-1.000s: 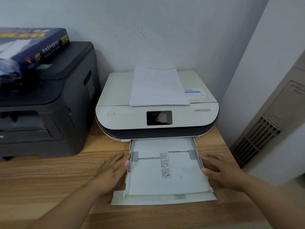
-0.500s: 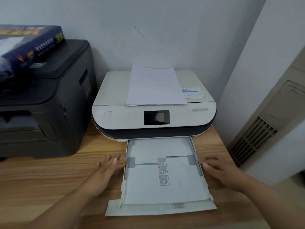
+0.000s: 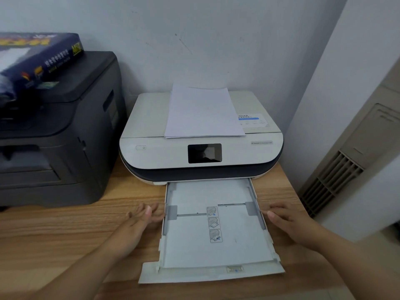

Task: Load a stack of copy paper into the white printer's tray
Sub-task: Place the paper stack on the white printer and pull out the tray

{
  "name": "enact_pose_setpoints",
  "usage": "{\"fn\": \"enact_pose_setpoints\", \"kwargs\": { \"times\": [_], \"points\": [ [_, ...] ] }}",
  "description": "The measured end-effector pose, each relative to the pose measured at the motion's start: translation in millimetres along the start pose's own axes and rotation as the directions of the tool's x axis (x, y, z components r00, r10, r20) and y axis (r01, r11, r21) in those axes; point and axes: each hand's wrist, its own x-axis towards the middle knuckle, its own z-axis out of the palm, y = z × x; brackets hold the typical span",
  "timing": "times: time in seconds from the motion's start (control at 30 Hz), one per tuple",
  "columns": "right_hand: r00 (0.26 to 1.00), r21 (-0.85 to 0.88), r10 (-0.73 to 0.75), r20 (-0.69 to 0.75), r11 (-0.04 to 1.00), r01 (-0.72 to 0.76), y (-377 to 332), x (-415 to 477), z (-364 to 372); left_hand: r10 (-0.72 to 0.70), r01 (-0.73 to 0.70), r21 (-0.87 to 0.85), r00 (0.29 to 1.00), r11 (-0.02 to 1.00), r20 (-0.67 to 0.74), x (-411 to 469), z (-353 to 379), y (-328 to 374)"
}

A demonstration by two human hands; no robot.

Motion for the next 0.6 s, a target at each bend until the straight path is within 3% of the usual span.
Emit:
{"fn": "enact_pose_setpoints", "kwargs": {
  "times": [0.6],
  "points": [
    [1.0, 0.108, -0.012, 0.005, 0.994, 0.011, 4.3, -1.0, 3.3, -0.009, 0.005, -0.062, 0.997, 0.998, -0.071, 2.4, 4.7, -5.6]
  ]
}}
